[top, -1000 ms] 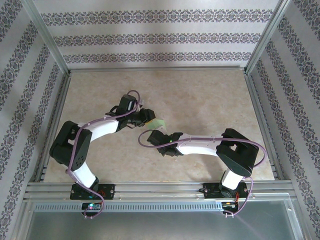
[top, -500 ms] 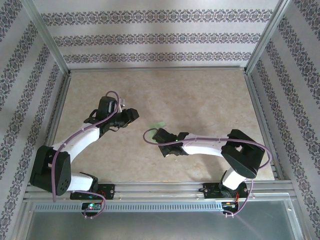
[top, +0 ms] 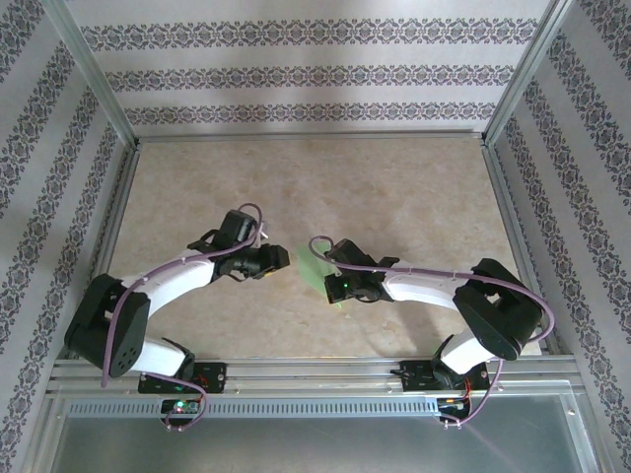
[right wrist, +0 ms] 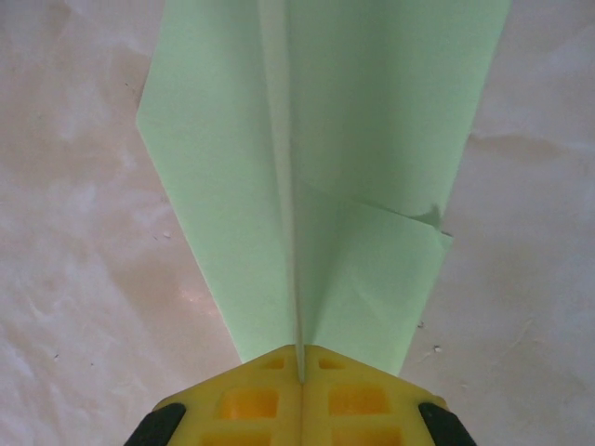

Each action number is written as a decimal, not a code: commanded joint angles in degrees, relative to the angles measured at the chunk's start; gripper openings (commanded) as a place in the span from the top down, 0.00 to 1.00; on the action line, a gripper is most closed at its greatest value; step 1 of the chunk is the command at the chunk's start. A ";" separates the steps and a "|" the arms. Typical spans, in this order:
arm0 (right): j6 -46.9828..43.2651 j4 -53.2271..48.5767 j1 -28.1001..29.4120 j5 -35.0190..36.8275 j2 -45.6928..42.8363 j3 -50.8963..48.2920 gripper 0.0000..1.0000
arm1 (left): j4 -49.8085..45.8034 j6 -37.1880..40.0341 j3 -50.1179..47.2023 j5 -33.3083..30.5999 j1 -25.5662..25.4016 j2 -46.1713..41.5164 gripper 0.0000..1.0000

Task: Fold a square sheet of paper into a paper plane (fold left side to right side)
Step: Fourth fold the wing at the center of the table.

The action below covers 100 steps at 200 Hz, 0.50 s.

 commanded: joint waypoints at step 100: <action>2.39 8.24 -6.90 -14.52 -1.10 -4.63 0.99 | 7.84 -3.90 8.14 -2.22 -8.47 13.41 0.58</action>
